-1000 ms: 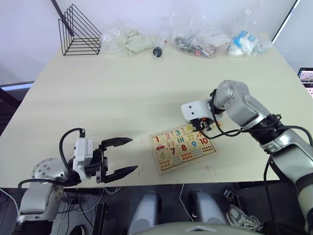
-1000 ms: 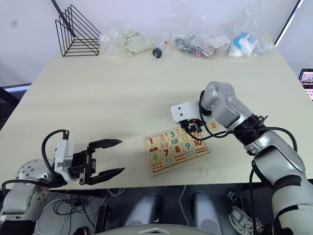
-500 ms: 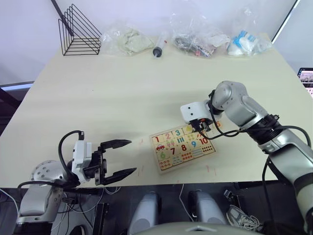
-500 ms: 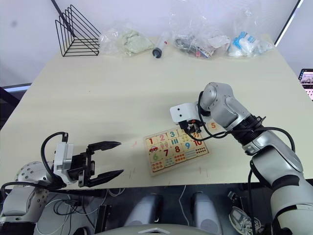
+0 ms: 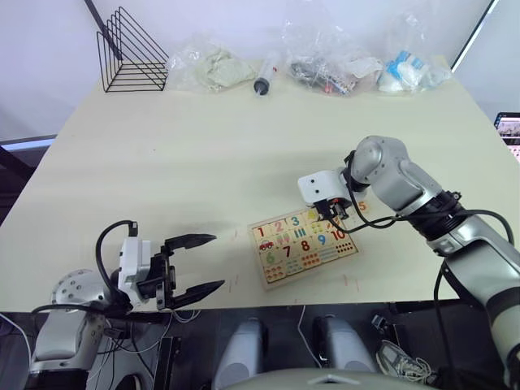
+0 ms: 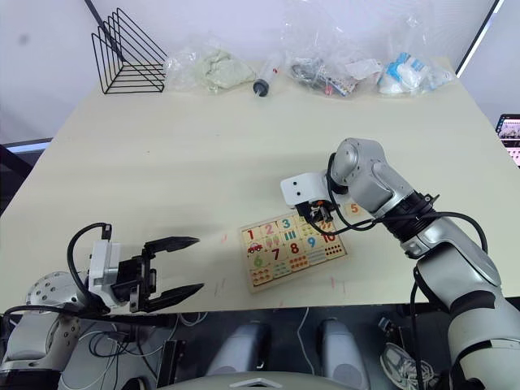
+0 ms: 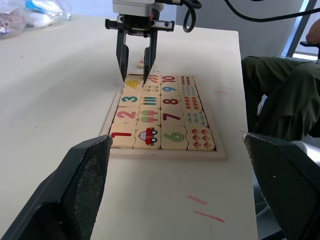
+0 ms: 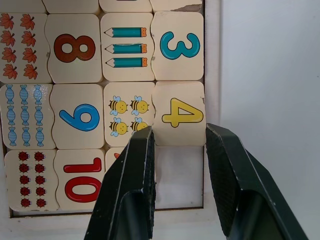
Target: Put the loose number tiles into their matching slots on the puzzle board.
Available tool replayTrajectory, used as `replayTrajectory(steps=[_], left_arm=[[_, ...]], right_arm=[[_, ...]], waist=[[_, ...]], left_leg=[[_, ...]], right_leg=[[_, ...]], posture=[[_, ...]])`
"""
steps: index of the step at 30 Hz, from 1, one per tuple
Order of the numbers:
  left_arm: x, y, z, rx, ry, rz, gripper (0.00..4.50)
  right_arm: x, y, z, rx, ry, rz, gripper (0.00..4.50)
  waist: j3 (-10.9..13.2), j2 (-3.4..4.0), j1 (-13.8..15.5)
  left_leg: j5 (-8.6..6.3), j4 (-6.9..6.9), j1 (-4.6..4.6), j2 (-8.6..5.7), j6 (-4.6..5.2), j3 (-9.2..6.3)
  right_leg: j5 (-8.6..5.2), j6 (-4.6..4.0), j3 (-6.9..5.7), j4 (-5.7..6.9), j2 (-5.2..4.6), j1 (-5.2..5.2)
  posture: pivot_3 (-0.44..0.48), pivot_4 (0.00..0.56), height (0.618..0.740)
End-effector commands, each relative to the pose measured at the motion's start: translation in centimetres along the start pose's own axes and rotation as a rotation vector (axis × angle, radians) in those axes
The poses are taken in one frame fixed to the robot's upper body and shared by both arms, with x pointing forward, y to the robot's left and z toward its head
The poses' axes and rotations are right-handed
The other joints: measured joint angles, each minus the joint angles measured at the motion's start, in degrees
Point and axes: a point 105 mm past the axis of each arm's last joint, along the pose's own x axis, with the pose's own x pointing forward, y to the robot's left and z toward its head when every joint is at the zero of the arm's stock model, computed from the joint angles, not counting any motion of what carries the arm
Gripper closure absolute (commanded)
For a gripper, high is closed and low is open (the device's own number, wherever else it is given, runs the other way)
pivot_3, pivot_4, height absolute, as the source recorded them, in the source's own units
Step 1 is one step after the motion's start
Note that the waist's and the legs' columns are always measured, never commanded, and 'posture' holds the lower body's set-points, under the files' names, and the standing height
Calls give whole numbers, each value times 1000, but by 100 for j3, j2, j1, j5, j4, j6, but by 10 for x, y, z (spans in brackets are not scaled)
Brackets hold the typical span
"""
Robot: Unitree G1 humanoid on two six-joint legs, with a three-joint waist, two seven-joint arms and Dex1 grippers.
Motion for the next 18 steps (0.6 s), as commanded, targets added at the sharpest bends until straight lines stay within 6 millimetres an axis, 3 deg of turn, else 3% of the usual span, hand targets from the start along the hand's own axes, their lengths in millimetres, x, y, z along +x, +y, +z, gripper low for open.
replayTrajectory(steps=[1,2,3,8,18], left_arm=[[-3,0,2,23,-7,3,0],[-3,0,2,22,-7,2,0],[-3,0,1,22,-6,2,0],[-3,0,0,22,-5,0,0],[2,1,3,27,-6,4,0]], right_arm=[[-2,-1,2,-25,-14,-11,3572],[-2,-1,1,-29,-15,-11,2564],[-1,-1,1,-32,-15,-10,2309],[-1,-1,0,-35,-19,-11,26],[-18,-4,-2,40,-139,-68,26]], waist=[[0,0,-1],[0,0,-2],[0,0,-2],[-2,-3,-1],[-2,-3,6]], left_leg=[[0,0,0,0,0,0],[0,0,1,0,0,0],[0,0,1,0,0,1],[0,0,2,0,0,1],[0,1,0,0,0,0]], right_leg=[[0,0,0,0,0,0],[0,0,0,0,0,0],[0,0,0,1,0,0],[0,0,0,1,0,1],[0,0,0,1,-1,0]], posture=[[0,150,740],[0,150,740],[0,150,740],[0,150,740],[0,150,740]])
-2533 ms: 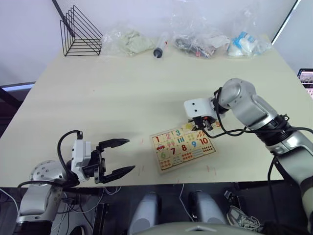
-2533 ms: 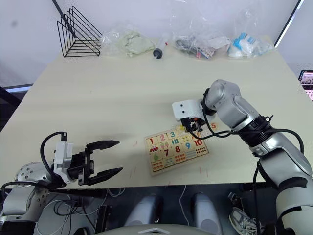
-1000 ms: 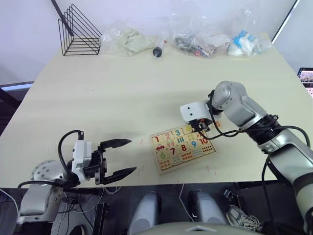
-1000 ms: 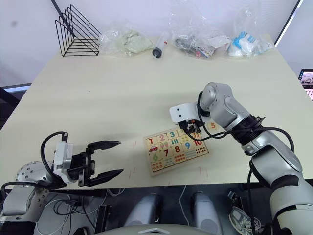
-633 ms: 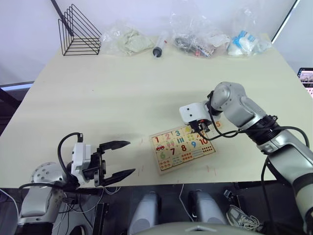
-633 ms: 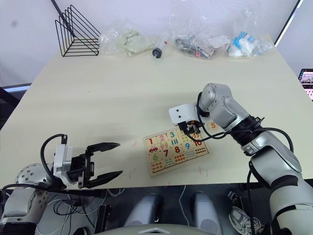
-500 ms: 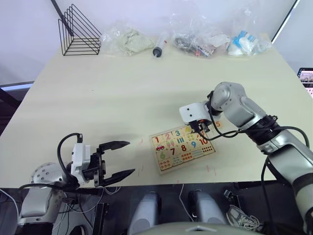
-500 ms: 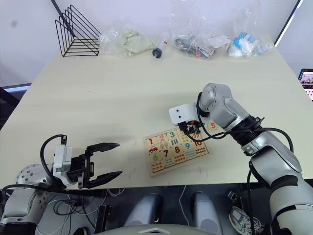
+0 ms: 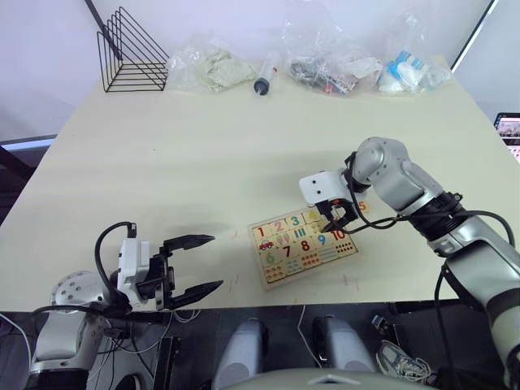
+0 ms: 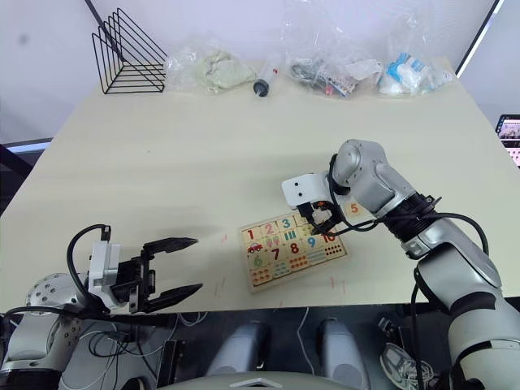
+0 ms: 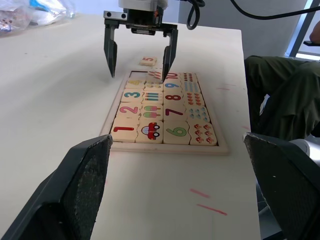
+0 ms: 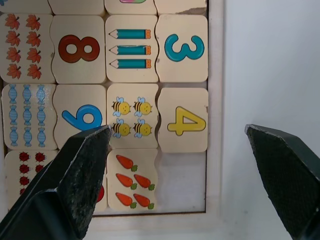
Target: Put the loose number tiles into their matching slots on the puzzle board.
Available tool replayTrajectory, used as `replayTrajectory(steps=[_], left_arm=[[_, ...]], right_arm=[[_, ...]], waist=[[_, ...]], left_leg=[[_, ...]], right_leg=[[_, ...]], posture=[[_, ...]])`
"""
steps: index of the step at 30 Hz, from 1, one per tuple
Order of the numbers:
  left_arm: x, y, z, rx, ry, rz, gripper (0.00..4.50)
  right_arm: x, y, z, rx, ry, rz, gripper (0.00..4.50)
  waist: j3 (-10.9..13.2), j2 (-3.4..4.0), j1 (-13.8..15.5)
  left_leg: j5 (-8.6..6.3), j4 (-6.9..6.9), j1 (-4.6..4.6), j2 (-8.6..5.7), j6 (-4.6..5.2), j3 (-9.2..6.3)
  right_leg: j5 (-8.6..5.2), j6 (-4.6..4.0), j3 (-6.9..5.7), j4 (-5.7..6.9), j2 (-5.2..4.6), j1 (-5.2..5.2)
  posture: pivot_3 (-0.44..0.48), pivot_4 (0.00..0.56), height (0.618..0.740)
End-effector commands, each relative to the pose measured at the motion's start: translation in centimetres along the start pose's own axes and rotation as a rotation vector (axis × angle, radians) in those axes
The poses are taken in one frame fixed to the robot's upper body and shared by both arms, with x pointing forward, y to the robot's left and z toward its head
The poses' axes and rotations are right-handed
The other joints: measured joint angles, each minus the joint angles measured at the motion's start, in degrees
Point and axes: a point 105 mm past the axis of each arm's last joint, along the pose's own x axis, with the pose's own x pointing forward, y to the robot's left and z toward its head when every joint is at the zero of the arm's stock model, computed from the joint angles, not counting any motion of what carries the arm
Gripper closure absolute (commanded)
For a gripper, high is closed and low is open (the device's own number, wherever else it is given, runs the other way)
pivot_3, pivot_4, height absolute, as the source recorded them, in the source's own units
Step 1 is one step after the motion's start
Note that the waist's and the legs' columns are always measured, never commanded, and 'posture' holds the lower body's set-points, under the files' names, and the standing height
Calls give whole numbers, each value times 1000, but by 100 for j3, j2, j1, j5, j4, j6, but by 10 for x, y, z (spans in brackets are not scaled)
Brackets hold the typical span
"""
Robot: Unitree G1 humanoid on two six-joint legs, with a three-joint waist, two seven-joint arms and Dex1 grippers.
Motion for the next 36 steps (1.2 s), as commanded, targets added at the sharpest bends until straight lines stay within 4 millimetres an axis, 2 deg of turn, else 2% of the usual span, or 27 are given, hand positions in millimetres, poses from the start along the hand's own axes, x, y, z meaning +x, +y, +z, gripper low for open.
replayTrajectory(steps=[1,5,6,7,10,11,14,20,24,30,36], left_arm=[[4,0,7,34,-10,-10,0],[5,2,7,40,-15,-7,0],[5,3,7,42,-15,-7,0],[6,4,8,44,-16,-7,0],[7,7,11,49,-18,-6,0],[8,7,12,50,-18,-6,0],[8,9,11,51,-17,-3,0],[9,12,9,52,-15,-1,0],[8,11,7,50,-12,-2,0],[3,12,4,46,-3,-3,0],[0,15,2,48,2,-5,0]], right_arm=[[-17,-6,3,36,-100,-79,26],[-24,-9,6,89,-219,-140,26],[-25,-11,8,108,-256,-157,566],[-27,-11,8,120,-278,-167,818],[-30,-11,9,133,-347,-208,2250],[-31,-11,11,135,-377,-217,2966],[-32,-10,14,161,-465,-250,4447],[-28,-6,18,206,-642,-326,4447],[-16,3,11,265,-670,-327,4447],[-2,10,-5,316,-649,-348,4447],[16,22,-24,368,-555,-314,4447]], waist=[[0,0,3],[0,0,-3],[0,0,-3],[0,0,-2],[0,-1,0],[-1,-1,1],[0,-1,-2],[-2,-2,-1],[-2,-2,1],[-2,-2,-3],[-2,-3,8]], left_leg=[[0,0,0,0,0,0],[0,0,1,0,0,1],[0,0,1,0,0,0],[0,0,1,0,0,1],[0,0,1,1,0,2],[0,0,1,1,0,2],[0,0,1,2,1,2],[0,0,1,1,1,2],[0,1,2,2,1,4],[0,3,4,0,1,6],[0,4,4,0,1,9]], right_leg=[[0,0,1,0,-1,0],[0,0,1,1,0,0],[0,0,0,1,0,0],[0,0,1,2,0,0],[0,0,3,2,0,0],[1,0,3,1,0,0],[1,0,3,2,0,0],[1,0,4,2,0,1],[1,1,6,4,0,1],[1,1,7,6,1,1],[1,0,6,7,5,2]], posture=[[0,150,740],[0,150,740],[0,150,740],[0,150,740],[0,150,740],[0,150,740],[0,150,740],[0,150,740],[0,150,740],[0,150,740],[0,150,740]])
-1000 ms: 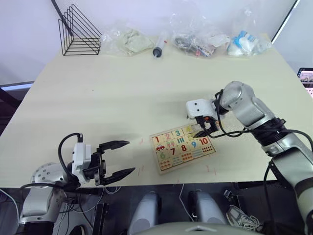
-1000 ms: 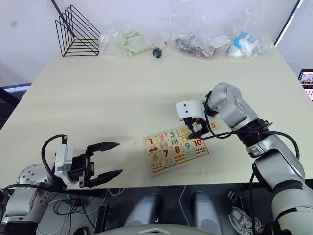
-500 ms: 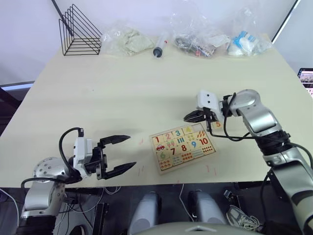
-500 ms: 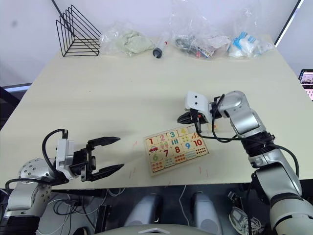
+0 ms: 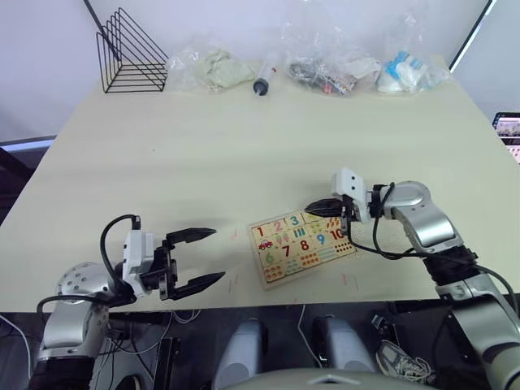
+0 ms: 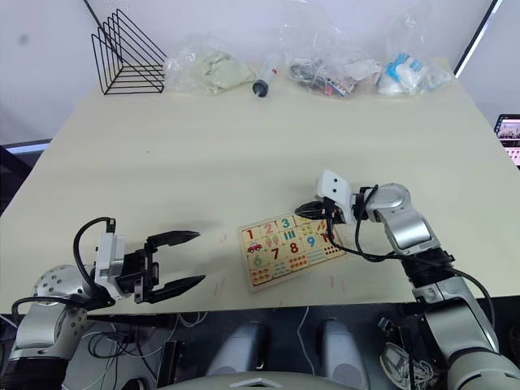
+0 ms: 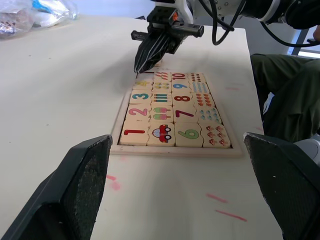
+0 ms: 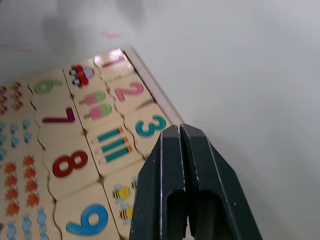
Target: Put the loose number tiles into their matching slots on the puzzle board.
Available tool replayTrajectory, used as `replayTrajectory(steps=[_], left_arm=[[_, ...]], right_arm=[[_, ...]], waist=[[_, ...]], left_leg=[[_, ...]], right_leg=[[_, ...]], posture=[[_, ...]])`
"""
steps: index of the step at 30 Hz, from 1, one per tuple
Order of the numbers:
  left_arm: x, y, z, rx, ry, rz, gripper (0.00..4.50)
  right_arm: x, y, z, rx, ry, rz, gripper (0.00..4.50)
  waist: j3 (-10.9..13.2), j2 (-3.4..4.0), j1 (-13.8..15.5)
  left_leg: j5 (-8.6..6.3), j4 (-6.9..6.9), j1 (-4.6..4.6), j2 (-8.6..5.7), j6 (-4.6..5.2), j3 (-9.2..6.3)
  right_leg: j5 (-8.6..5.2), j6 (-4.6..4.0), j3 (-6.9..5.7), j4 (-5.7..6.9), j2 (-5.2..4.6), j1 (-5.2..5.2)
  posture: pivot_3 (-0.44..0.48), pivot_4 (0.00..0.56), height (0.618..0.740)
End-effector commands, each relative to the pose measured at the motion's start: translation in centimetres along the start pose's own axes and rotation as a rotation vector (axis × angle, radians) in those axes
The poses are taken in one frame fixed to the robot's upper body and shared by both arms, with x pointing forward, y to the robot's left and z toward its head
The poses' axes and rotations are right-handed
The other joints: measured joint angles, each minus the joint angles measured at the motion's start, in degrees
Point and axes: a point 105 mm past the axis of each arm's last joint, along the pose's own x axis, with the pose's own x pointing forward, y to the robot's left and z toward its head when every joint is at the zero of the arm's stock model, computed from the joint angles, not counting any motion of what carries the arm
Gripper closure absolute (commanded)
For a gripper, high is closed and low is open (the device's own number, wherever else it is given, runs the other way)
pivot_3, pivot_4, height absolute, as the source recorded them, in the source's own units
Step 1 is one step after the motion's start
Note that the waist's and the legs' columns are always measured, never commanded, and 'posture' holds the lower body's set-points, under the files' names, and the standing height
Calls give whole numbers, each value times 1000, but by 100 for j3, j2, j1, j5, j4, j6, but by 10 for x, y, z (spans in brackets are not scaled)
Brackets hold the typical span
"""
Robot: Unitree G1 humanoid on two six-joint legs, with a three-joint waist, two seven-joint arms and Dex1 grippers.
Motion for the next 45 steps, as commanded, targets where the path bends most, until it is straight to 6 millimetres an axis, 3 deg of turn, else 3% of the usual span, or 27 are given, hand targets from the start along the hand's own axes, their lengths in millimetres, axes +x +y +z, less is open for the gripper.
replayTrajectory(steps=[1,6,11,20,22,25,28,29,30,31,32,33,39,45], left_arm=[[-4,5,3,32,3,0,0],[-4,4,-6,24,8,-1,0],[-5,5,-14,2,18,34,0],[-14,11,-21,-22,41,171,0],[-16,12,-23,-26,48,193,0],[-22,15,-25,-36,56,246,0],[-25,16,-27,-45,60,272,0],[-26,16,-27,-46,61,274,0],[-27,18,-27,-46,59,291,0],[-30,19,-28,-45,61,312,0],[-32,21,-28,-48,61,334,0],[-35,22,-29,-51,66,355,0],[-45,15,-35,-80,90,378,0],[-55,11,-32,-90,77,429,0]], right_arm=[[-3,2,-11,-4,36,-12,4447],[-3,2,-15,4,31,-30,4447],[-11,2,2,10,-76,-65,4447],[-49,-4,17,65,-267,-288,4447],[-60,-2,8,77,-259,-337,4447],[-86,4,-6,95,-280,-444,3520],[-102,8,-15,105,-284,-506,2243],[-104,9,-16,105,-284,-512,1491],[-111,10,-22,111,-276,-542,1377],[-122,12,-29,120,-267,-576,594],[-134,15,-36,133,-261,-613,443],[-146,19,-45,142,-238,-652,20],[-180,43,-66,183,-217,-725,20],[-199,62,-80,216,-201,-757,20]], waist=[[0,0,10],[-2,-3,-9],[-3,-3,3],[-4,-5,9],[-4,-5,18],[-7,-8,35],[-6,-7,21],[-6,-7,-20],[-7,-8,-29],[-7,-7,-31],[-11,-7,-5],[-13,-10,13],[-14,-7,16],[-15,-7,11]], left_leg=[[0,0,0,0,0,0],[0,1,3,-1,0,3],[0,2,3,0,0,1],[-1,2,2,2,1,-6],[0,2,2,4,1,-7],[-1,3,3,3,1,-5],[-1,2,2,3,1,-4],[-1,2,4,3,1,-1],[0,3,13,3,2,12],[0,3,16,4,2,13],[0,3,23,6,2,12],[0,3,27,6,2,14],[-1,2,25,6,2,16],[-2,-7,78,18,3,44]], right_leg=[[0,0,0,0,0,0],[0,0,2,0,1,2],[0,0,2,1,1,3],[0,1,1,1,-1,3],[0,1,1,1,-3,4],[0,1,-1,0,-4,7],[0,1,0,0,-4,8],[0,1,6,0,-4,8],[1,1,18,1,3,9],[1,1,19,2,5,11],[1,-1,17,2,9,19],[-1,-2,8,0,9,27],[-1,0,4,-2,1,32],[-6,-3,18,-4,4,73]], posture=[[0,150,740],[0,150,740],[0,150,740],[0,150,740],[0,150,740],[0,150,740],[0,150,740],[0,150,740],[0,150,740],[0,150,740],[0,150,740],[0,150,740],[0,150,740],[0,150,740]])
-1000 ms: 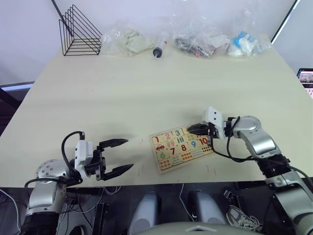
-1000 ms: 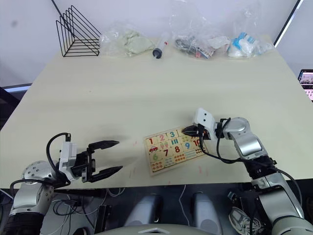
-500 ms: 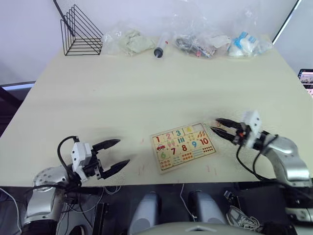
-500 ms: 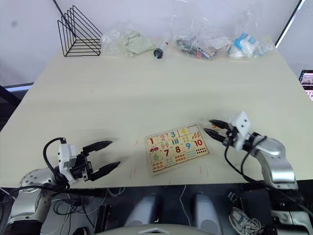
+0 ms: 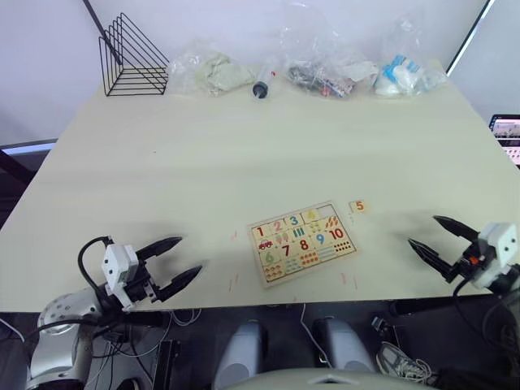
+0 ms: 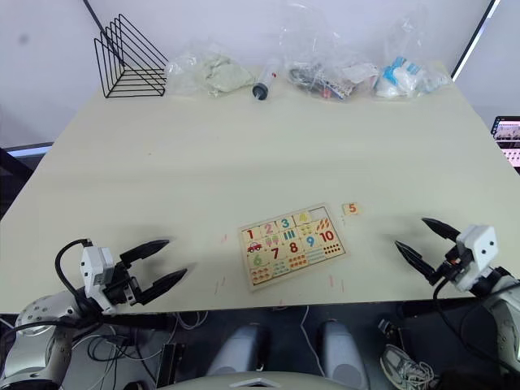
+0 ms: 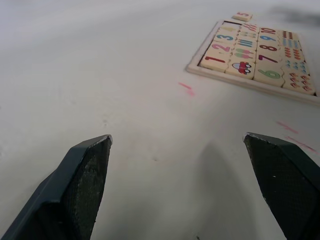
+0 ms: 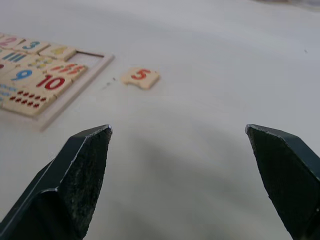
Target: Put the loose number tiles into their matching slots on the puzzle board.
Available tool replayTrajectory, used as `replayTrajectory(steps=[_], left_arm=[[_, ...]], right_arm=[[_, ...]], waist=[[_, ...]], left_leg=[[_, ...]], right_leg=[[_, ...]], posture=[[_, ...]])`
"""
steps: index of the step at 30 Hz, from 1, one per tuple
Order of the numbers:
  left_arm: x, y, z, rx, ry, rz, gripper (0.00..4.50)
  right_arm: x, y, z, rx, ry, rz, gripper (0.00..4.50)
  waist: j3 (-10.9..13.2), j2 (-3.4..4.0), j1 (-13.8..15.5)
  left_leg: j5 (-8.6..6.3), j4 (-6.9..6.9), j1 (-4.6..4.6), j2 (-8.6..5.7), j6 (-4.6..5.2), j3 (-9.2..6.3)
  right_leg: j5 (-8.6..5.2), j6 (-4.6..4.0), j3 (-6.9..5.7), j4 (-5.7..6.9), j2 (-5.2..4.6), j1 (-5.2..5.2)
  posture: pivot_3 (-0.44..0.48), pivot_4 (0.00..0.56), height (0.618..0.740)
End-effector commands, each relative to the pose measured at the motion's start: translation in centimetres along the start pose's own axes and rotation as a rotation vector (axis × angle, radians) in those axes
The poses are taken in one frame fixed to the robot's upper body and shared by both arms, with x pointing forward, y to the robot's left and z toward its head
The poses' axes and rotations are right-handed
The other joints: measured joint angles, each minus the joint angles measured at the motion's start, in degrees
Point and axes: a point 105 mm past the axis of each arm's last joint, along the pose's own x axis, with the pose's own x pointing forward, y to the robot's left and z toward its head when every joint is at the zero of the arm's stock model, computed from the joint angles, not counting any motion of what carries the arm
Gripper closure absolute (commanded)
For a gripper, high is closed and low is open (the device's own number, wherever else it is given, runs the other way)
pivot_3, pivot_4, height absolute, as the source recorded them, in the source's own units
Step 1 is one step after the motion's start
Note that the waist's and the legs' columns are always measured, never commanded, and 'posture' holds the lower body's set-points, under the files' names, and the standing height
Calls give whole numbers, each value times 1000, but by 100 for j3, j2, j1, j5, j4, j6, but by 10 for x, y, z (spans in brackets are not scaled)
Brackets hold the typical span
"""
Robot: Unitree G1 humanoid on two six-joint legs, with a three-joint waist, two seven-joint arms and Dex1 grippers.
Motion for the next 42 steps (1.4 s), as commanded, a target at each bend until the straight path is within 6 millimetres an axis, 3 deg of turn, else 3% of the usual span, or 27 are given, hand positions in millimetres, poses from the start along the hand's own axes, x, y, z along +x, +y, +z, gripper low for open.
replayTrajectory(steps=[1,8,42], left_arm=[[-9,4,14,36,-40,48,0],[-12,-1,17,32,-37,58,0],[-4,-6,30,41,-30,18,0]], right_arm=[[-15,-6,10,-38,-39,-28,20],[-23,-5,1,-17,-28,-36,20],[-18,-1,-6,5,-27,14,20]], waist=[[0,0,3],[0,0,14],[0,1,13]], left_leg=[[0,0,0,3,0,1],[0,0,7,6,0,4],[0,0,8,8,0,6]], right_leg=[[0,0,0,0,0,0],[0,0,3,-2,0,8],[-3,-5,5,-3,1,9]], posture=[[0,150,740],[0,150,740],[0,150,740]])
